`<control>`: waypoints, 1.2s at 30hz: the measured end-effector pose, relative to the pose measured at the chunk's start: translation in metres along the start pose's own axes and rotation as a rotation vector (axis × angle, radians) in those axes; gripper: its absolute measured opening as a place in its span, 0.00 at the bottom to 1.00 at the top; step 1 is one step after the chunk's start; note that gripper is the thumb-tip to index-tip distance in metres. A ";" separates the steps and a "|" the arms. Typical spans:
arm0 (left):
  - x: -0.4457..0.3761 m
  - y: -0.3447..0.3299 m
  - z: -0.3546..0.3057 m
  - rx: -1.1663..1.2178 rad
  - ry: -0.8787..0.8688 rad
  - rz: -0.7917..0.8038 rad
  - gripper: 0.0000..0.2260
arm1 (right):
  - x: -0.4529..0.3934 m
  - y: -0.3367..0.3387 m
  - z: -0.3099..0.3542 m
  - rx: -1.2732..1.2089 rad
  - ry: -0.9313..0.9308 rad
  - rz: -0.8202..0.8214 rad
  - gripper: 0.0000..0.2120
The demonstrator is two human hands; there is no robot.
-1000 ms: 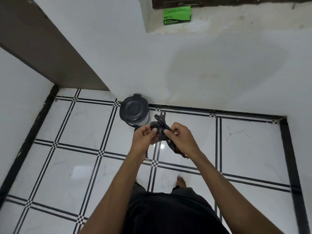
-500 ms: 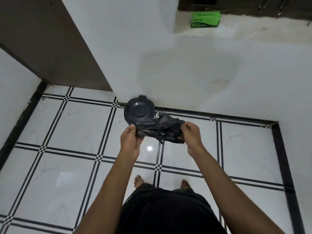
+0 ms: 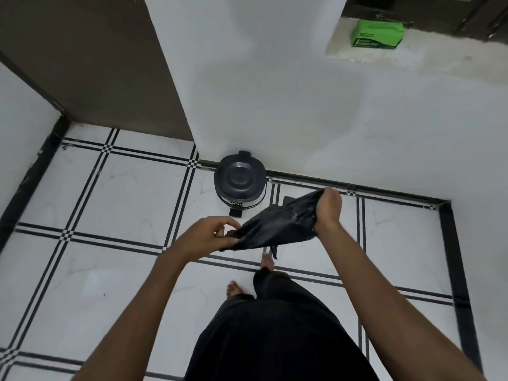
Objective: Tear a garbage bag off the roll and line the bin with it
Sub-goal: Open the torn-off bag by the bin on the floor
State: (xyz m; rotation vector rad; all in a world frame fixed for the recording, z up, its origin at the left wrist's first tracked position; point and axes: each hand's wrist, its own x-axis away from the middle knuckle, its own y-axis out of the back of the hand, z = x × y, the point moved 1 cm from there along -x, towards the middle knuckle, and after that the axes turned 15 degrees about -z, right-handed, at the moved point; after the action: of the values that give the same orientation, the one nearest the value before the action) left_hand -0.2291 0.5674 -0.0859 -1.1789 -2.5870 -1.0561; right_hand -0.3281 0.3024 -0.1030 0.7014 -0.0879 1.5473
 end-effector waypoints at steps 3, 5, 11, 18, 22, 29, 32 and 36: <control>-0.015 0.016 -0.001 -0.238 -0.115 -0.207 0.08 | -0.001 -0.013 0.005 0.038 0.139 0.064 0.07; -0.029 0.032 0.002 -0.113 -0.051 -0.426 0.06 | 0.000 -0.022 0.008 0.181 0.450 0.233 0.03; -0.068 0.079 0.005 0.892 0.635 -0.642 0.10 | -0.003 -0.035 -0.003 0.693 0.941 0.605 0.07; -0.108 0.094 -0.009 0.954 0.701 -0.778 0.10 | -0.048 -0.055 0.016 0.666 0.732 0.298 0.08; -0.120 0.087 -0.022 0.616 0.486 -0.732 0.10 | -0.011 -0.086 0.046 0.408 0.712 0.385 0.06; -0.148 0.108 -0.029 0.538 0.220 -0.536 0.08 | 0.062 -0.143 0.090 0.440 0.870 1.075 0.07; -0.149 0.122 -0.022 0.524 0.130 -0.462 0.08 | 0.078 -0.169 0.080 0.473 0.896 1.056 0.08; -0.144 0.142 -0.005 0.568 0.078 -0.394 0.09 | 0.088 -0.187 0.056 0.465 0.874 0.754 0.07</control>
State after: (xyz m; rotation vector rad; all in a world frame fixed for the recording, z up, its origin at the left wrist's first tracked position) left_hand -0.0310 0.5391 -0.0568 -0.5019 -2.8282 -0.3355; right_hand -0.1282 0.3772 -0.0825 0.2786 0.7597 2.5243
